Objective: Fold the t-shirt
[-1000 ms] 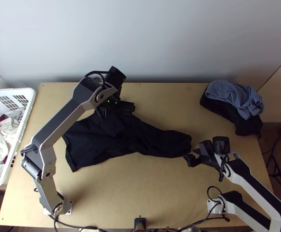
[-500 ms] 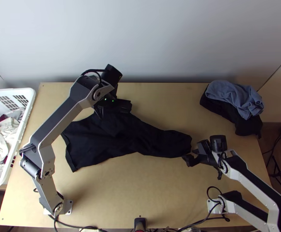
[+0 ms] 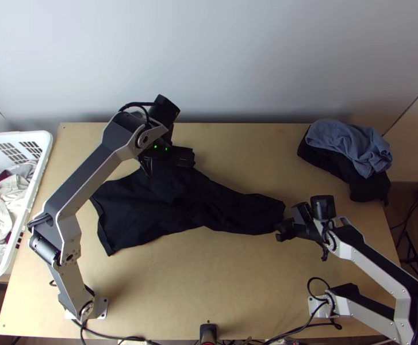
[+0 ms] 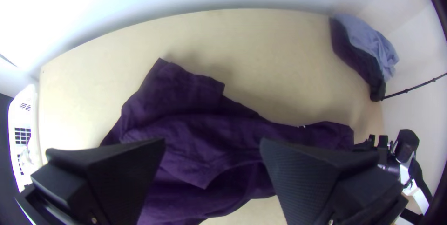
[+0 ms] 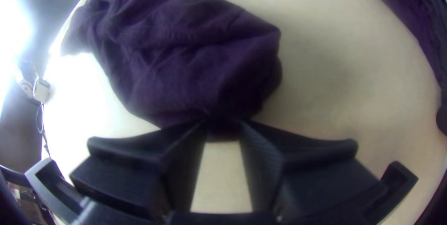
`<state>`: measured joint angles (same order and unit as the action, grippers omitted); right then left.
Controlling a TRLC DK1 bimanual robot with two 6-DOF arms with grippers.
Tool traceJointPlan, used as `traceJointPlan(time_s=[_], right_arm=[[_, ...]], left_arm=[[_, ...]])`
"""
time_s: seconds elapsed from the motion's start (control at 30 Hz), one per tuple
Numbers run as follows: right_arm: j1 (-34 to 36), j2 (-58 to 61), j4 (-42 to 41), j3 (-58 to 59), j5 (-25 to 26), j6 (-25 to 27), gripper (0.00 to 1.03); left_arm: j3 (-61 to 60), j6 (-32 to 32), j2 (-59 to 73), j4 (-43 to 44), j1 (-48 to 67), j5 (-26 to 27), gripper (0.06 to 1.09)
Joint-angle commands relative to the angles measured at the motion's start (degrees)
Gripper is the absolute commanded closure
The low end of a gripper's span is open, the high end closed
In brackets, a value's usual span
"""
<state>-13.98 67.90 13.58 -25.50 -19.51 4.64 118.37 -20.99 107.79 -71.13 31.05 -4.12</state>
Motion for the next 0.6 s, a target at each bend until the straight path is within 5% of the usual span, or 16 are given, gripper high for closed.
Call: traceJointPlan(time_s=[0.0,0.3,0.57], right_arm=[[-1.8,-0.7,1.0,-0.3,1.2,1.2,1.0],[-0.1,-11.5,13.3,-6.2,1.8,1.2,1.0],[-2.2,-17.9,32.3,-31.1,1.7,-4.8,1.0]], left_arm=[[-0.1,-0.2,0.1,-0.1,-0.5,0.1,0.1],[-1.3,-0.1,-1.5,-1.0,-2.2,0.0,0.1],[-13.4,0.4,-5.6,1.8,-3.1,-1.9,0.1]])
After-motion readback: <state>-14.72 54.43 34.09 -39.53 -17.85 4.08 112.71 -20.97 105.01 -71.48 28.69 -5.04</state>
